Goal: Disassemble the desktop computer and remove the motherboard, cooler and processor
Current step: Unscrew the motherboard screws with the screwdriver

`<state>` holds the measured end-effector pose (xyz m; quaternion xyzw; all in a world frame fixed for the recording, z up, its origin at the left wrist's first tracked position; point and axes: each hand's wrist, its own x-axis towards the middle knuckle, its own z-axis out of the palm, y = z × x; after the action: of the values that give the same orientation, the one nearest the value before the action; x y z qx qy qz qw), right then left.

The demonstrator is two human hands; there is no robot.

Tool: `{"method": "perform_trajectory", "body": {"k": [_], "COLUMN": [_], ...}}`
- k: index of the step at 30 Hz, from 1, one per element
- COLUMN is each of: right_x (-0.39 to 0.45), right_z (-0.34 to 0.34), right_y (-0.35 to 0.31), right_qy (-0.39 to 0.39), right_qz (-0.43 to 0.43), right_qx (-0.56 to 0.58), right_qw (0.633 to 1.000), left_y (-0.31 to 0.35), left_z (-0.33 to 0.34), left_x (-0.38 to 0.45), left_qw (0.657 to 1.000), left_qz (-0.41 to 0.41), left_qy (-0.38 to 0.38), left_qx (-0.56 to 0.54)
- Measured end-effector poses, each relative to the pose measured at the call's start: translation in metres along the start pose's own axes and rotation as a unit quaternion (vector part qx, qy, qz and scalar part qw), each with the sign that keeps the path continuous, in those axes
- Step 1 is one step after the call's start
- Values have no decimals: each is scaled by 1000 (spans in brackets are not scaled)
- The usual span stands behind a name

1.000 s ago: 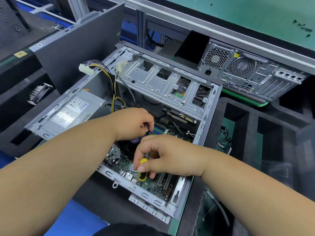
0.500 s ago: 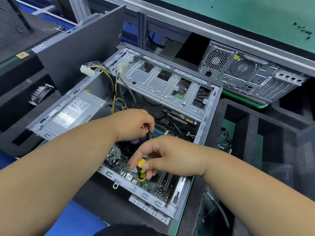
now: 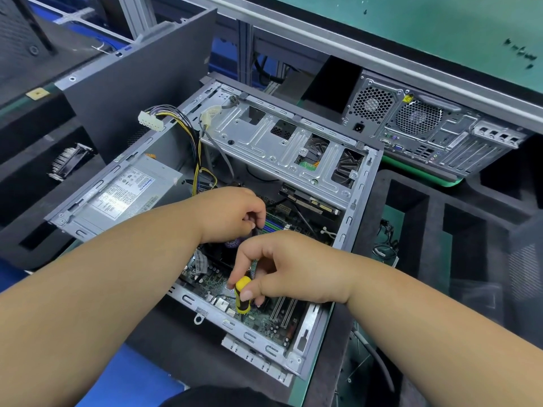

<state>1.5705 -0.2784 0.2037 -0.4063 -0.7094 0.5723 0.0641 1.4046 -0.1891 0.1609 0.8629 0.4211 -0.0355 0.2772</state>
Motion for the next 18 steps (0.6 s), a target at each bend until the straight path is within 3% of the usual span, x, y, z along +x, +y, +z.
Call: {"method": "perform_trajectory", "body": {"k": [6, 12, 18], "right_x": [-2, 0, 2], "right_z": [0, 2, 2], "right_y": [-5, -2, 3], "right_qy": [-9, 15, 31], "right_qz": [10, -40, -23], "right_qx": [26, -72, -50], "right_qw": [1000, 997, 998], "left_y": [0, 0, 0], "left_z": [0, 0, -2], "left_x": [0, 1, 0], "left_qw": [1000, 1000, 1000], "left_qz": [0, 2, 2], "left_qy": [0, 4, 4], "left_qx": [-5, -12, -9]}}
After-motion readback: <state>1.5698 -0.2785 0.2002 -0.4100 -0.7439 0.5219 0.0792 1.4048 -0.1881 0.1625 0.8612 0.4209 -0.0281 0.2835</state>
